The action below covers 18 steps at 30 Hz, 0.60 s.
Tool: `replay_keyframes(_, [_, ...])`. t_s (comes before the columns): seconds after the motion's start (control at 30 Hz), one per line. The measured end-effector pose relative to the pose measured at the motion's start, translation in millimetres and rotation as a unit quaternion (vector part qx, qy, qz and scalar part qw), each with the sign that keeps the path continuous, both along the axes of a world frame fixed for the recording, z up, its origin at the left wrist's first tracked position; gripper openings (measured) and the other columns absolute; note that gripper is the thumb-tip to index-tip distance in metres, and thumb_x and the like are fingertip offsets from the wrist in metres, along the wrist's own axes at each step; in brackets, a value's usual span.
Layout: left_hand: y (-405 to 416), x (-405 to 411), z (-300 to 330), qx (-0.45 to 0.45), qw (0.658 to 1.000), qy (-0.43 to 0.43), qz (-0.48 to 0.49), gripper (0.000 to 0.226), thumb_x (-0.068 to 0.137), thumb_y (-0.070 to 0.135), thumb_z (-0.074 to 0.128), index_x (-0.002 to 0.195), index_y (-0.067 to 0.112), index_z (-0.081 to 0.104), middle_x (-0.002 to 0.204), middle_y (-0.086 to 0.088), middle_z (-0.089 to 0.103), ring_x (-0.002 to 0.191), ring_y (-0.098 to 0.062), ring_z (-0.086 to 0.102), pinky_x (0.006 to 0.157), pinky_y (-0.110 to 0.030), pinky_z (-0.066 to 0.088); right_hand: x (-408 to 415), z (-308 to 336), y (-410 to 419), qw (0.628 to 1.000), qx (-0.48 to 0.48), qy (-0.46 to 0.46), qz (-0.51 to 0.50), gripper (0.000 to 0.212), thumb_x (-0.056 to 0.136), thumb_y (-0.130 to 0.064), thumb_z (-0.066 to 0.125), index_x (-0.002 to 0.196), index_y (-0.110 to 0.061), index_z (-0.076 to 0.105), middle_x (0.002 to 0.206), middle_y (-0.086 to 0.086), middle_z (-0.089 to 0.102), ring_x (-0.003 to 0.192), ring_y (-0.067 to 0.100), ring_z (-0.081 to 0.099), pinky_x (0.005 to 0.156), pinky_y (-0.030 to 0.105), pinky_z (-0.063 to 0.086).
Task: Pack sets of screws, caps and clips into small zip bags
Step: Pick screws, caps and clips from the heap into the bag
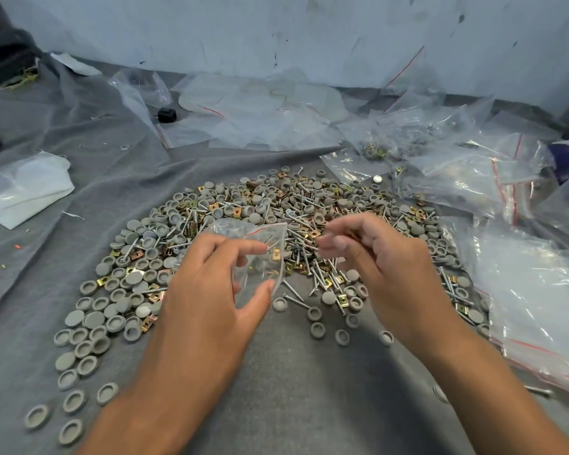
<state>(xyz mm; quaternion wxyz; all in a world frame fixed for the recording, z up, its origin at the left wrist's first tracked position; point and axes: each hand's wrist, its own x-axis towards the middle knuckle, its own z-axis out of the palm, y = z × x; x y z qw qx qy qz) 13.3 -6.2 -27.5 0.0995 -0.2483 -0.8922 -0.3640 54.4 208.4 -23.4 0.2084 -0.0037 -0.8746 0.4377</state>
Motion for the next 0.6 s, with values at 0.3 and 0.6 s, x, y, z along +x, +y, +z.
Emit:
replay_keyframes(0.3, [1.1,1.9,0.7,-0.010,1.000,0.001,-0.006,0.040,0.080,0.049,0.063,0.118,0.051,0.049,0.103,0.034,0.041,0.101,0.016,0.045,0.078,-0.001,0.040,-4.6,-11.1,13.5,0.956,0.212,-0.202,-0.026,0.013,0.095,-0.034,0.067,0.105,-0.038,0.073,0.097,-0.020,0.067,0.084,-0.003,0.061,0.079,0.020,0.051])
replay_keyframes(0.6, [0.3,1.5,0.2,-0.011,1.000,0.002,-0.003,0.042,0.080,0.046,0.064,0.122,0.045,0.055,0.102,0.031,0.043,0.099,0.014,0.046,0.077,-0.002,0.040,-9.3,-21.8,15.2,0.946,0.234,-0.224,-0.026,0.015,0.090,-0.036,0.072,0.104,-0.041,0.073,0.092,-0.020,0.055,0.075,-0.005,0.055,0.063,0.008,0.041])
